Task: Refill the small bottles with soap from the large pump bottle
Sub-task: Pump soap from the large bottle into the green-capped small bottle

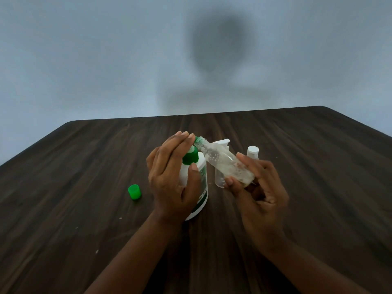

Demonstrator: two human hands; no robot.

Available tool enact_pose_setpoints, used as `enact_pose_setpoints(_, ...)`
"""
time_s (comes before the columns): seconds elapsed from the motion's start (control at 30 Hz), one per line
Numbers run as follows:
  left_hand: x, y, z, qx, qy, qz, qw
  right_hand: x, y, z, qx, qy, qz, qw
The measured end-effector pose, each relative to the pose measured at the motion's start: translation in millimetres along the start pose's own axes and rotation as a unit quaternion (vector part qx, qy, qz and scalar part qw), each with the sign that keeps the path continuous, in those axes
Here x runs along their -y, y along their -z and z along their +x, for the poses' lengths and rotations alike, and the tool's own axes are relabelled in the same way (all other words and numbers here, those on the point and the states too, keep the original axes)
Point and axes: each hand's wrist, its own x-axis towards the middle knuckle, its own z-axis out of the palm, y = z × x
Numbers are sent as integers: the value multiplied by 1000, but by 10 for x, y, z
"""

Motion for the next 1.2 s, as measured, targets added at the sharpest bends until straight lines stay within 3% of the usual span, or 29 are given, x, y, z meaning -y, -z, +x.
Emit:
enact_pose_setpoints(0.2,-12,2,-10,-13,-9,-7,1000,7,-6,-7,-7,-6,0,1000)
enact_pose_setpoints(0.43,18,-12,-33,25,-23,9,999,11,-3,7,1,3,0,1000)
enact_pose_setpoints(0.77,-51,-17,7,-19,7,15,1000,28,-6,-11,1,-8,8,1000)
enact_pose_setpoints(1.03,41,-23,-53,23,-20,18,999,35,-13,7,10,2,10,1000)
enact_pose_setpoints(1.2,-24,-3,-7,-6,-3,24,1000,28,-23,-1,6,2,4,1000)
